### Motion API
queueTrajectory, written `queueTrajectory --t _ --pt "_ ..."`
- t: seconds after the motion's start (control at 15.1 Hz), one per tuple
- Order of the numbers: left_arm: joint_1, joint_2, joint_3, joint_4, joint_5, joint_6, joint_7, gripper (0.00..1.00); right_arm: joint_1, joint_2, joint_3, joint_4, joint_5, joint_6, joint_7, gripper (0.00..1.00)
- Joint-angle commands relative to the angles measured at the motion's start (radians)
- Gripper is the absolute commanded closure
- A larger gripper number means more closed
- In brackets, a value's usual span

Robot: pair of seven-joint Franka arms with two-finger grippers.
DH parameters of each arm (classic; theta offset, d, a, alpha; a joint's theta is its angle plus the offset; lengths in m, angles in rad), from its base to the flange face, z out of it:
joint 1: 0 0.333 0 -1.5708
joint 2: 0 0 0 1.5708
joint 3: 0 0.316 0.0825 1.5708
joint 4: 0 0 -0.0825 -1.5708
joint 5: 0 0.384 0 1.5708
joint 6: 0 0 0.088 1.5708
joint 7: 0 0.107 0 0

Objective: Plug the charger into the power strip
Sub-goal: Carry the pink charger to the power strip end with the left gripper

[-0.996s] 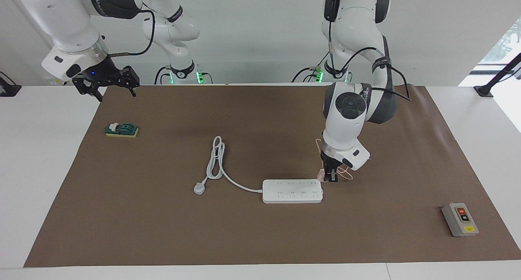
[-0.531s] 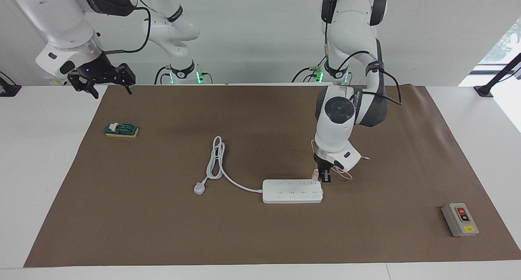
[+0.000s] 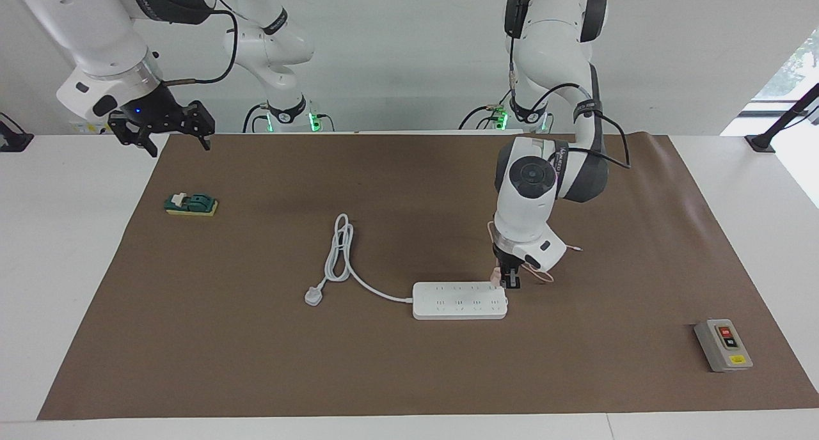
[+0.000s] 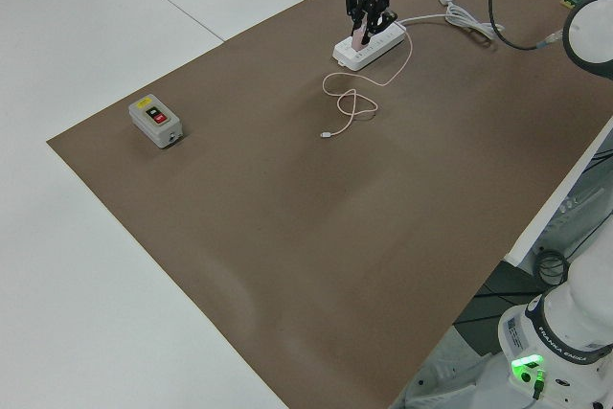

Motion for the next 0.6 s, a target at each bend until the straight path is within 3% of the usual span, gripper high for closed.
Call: queueTrajectory --t 0.0,0.53 --pt "-0.013 0.013 0.012 0.004 0.017 0.024 -0.022 1.00 -0.010 -0.025 0.001 -0.039 0.057 0.030 0.039 0.00" --pt "-0.015 0.018 0.012 -0.011 0.017 0.043 -0.022 1.00 -0.013 -0.028 -0.001 -0.038 0.063 0.018 0.058 0.00"
